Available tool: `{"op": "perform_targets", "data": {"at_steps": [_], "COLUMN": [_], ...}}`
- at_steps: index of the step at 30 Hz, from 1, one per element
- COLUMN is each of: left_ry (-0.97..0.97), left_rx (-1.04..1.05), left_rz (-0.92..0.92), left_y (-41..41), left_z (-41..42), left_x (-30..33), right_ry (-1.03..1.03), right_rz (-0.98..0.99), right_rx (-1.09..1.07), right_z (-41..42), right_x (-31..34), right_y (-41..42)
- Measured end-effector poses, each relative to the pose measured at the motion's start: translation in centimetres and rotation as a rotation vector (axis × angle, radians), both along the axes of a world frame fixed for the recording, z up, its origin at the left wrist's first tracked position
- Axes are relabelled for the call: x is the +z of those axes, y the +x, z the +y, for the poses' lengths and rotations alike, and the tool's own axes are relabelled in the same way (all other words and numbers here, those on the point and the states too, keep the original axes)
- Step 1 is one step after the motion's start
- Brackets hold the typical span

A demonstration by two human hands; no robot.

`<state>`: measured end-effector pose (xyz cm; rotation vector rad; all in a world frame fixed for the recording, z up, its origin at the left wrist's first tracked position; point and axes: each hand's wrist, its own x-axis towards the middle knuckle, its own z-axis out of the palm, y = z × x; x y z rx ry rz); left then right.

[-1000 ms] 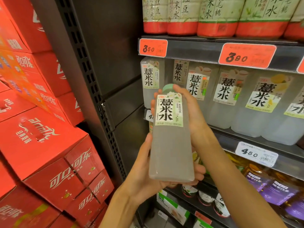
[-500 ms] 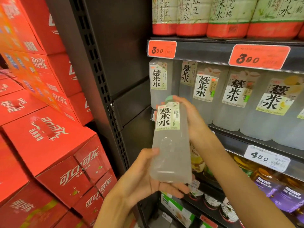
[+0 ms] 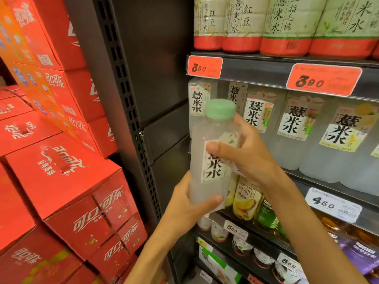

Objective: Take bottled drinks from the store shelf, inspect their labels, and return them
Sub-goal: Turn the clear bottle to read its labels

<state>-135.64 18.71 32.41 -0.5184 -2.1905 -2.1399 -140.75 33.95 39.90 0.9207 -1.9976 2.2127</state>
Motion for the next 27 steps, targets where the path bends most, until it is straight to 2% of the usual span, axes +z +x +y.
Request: {"op": "perform_targets", "data": {"at_steps": [5, 12, 18, 20, 23, 27], "left_ry": [-0.071, -0.113, -0.157, -0.188, -0.107, 0.004], "left_rx": [0.075, 0.139, 0.136, 0.106, 0.017, -0.167], "left_rz": [0.074, 0.187, 0.221, 0.225, 0.198, 0.100], "left_y": [-0.3, -2.2, -2.8, -2.8, -2.1, -1.3], "left_z": [0.3, -0.1, -0.6, -0.9, -1.6, -1.3], "left_x": [-0.3, 0.8, 1.3, 1.4, 1.7, 1.5], "right_ry": [-0.099, 0.128, 0.149, 0.131, 0.057, -0.090], "right_rz": [0.070, 0.218, 0.343, 0.319, 0.240, 0.030], "right_rx": [0.002, 0.041, 0.001, 0.020, 0.062, 0.229], "right_z": [0.1, 0.9, 0.7, 0.8, 1.4, 1.3], "right_x": [-0.1, 0.9, 0.9, 1.1, 1.6, 1.6], "right_y": [0.8, 2.1, 3.1, 3.3, 2.7, 0.7]}}
